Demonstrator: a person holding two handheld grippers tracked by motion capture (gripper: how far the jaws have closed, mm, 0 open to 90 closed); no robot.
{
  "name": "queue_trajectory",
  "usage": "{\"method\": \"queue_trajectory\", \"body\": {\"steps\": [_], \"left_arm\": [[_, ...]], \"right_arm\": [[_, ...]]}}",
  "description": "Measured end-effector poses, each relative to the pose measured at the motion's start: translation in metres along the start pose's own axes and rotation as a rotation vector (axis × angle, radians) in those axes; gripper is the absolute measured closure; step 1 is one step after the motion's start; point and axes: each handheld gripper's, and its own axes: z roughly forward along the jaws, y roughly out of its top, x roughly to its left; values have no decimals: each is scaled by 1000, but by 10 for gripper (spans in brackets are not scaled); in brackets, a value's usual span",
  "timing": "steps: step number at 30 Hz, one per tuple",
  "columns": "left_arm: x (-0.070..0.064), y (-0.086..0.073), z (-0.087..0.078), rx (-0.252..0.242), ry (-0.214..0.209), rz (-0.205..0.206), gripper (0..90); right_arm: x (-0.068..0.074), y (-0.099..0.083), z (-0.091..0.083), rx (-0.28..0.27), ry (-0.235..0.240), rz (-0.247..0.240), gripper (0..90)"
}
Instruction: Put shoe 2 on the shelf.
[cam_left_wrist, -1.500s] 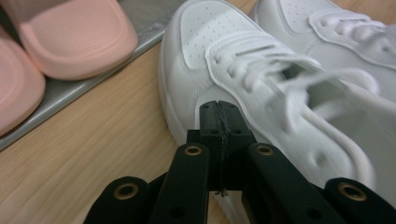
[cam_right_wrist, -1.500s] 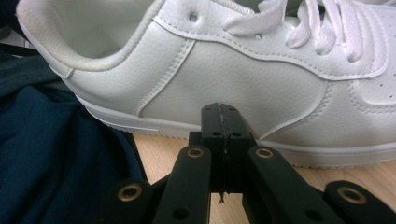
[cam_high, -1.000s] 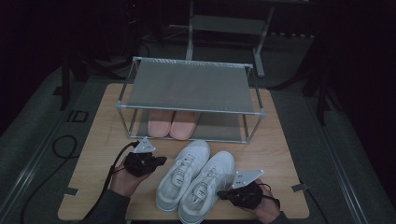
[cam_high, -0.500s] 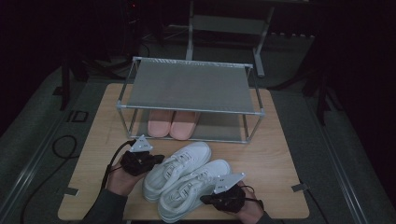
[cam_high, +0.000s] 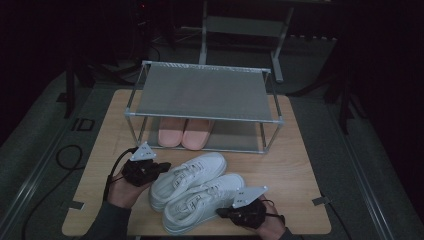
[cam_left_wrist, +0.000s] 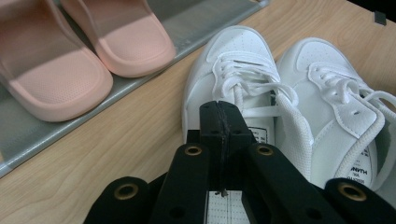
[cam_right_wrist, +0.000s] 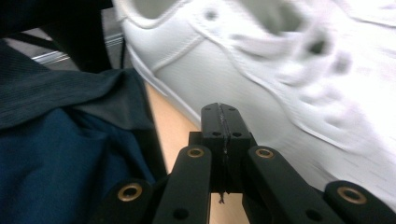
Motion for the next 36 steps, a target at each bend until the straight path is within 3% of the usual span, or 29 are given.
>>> {"method": "queue_trajectory", "body": {"steps": [11,18,28,36], "left_arm": [[-10,6,-4,8,-43,39,872],[-25,15,-1,39,-92,89,803],[-44,18,3,88,-135,113,680],[-50,17,9,149,-118,85,564]], "right_arm": [[-32,-10,-39,-42,-152,73,898],[-45,-17,-49,-56,-203,116,845],[-50,-24,-53,-64,-230,148,767],[-51,-25,-54,-67,-235,148,746]]}}
